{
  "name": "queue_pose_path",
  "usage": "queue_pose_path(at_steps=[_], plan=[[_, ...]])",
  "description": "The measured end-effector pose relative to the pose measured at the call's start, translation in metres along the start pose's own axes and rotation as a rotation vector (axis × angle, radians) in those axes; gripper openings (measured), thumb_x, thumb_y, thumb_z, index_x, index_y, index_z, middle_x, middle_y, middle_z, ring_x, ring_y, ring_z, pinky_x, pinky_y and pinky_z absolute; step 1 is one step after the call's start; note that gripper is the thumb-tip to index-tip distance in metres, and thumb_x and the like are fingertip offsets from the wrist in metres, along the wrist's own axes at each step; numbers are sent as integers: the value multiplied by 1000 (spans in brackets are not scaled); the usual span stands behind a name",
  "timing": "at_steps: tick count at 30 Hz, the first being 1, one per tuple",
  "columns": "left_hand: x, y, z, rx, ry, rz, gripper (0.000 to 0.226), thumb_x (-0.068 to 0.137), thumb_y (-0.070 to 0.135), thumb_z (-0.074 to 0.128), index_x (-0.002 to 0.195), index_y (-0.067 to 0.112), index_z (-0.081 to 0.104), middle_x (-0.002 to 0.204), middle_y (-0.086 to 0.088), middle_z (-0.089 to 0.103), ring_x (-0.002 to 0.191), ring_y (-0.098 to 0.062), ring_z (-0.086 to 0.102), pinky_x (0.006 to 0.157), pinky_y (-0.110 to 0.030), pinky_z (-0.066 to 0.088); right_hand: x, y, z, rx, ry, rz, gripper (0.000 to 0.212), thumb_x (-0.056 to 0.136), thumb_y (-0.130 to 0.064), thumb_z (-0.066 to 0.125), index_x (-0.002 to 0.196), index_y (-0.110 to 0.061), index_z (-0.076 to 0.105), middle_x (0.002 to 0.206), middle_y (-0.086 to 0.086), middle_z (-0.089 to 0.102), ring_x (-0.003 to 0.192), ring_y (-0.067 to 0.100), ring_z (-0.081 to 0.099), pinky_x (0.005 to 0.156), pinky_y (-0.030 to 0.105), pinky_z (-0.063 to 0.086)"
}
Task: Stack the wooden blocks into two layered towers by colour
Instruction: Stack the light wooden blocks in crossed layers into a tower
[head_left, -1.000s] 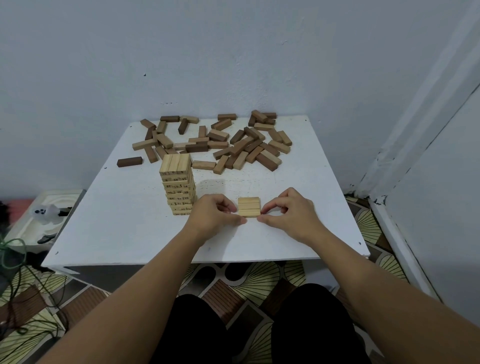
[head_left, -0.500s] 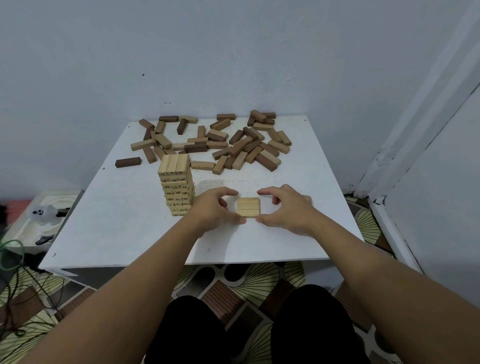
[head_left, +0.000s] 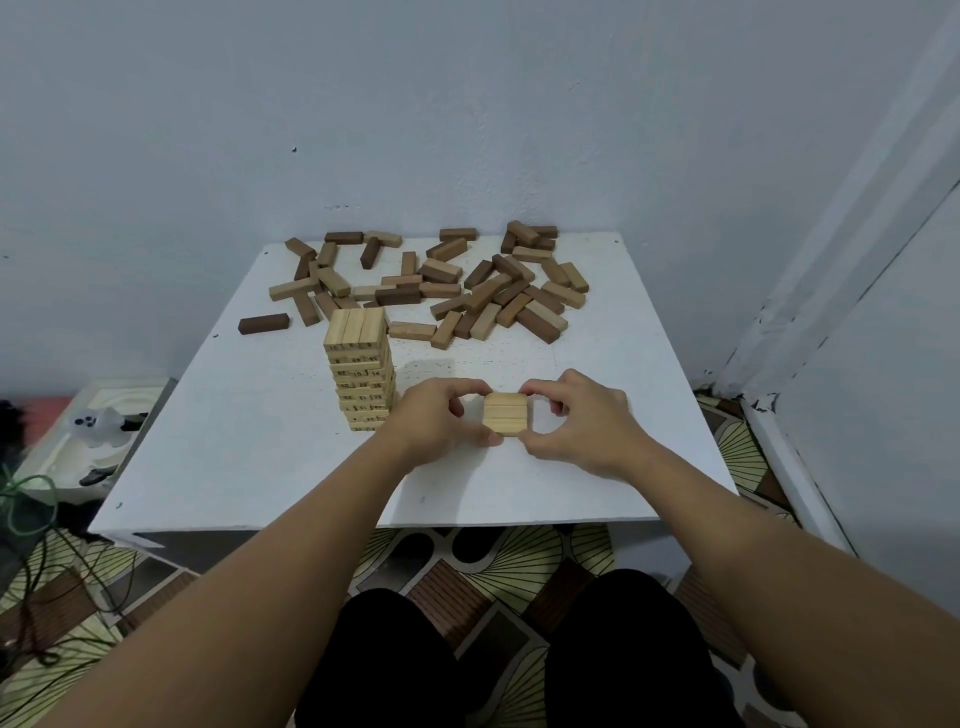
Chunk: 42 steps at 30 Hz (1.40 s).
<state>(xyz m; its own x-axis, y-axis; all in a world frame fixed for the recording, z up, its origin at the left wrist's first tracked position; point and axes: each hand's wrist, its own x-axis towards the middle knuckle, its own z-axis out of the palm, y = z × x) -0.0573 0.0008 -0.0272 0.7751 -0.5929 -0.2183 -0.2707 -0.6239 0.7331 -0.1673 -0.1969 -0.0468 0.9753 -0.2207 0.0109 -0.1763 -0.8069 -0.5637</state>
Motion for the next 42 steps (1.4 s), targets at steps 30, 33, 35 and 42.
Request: queue_pose_path(at_steps=[30, 33, 35, 42], plan=[[-57, 25, -180, 140, 138, 91, 55, 80, 29, 89, 130, 31, 67, 72, 8, 37, 64, -11, 37, 43, -11, 29, 68, -150, -28, 309, 72, -243, 50, 73, -46, 84, 120, -48, 66, 101, 4, 56, 94, 17, 61, 84, 38, 56], [-51, 14, -187, 115, 126, 90, 56, 78, 32, 90, 129, 33, 67, 70, 8, 35, 61, -10, 36, 44, -12, 28, 77, -151, -22, 326, 54, -220, 50, 72, -48, 84, 119, -46, 67, 93, -3, 50, 86, 17, 60, 82, 39, 56], [-47, 10, -190, 107, 113, 89, 57, 78, 32, 91, 130, 34, 67, 70, 7, 35, 61, -9, 36, 44, -11, 28, 80, -152, -21, 336, 40, -209, 49, 73, -46, 85, 119, -45, 68, 92, -5, 48, 75, 13, 53, 77, 37, 54], [-41, 3, -192, 95, 77, 95, 60, 78, 33, 90, 133, 33, 66, 76, 12, 39, 67, -8, 40, 54, -17, 30, 83, -154, -21, 311, -15, -187, 54, 67, -58, 82, 118, -47, 69, 95, -4, 49, 89, 23, 60, 80, 46, 57]])
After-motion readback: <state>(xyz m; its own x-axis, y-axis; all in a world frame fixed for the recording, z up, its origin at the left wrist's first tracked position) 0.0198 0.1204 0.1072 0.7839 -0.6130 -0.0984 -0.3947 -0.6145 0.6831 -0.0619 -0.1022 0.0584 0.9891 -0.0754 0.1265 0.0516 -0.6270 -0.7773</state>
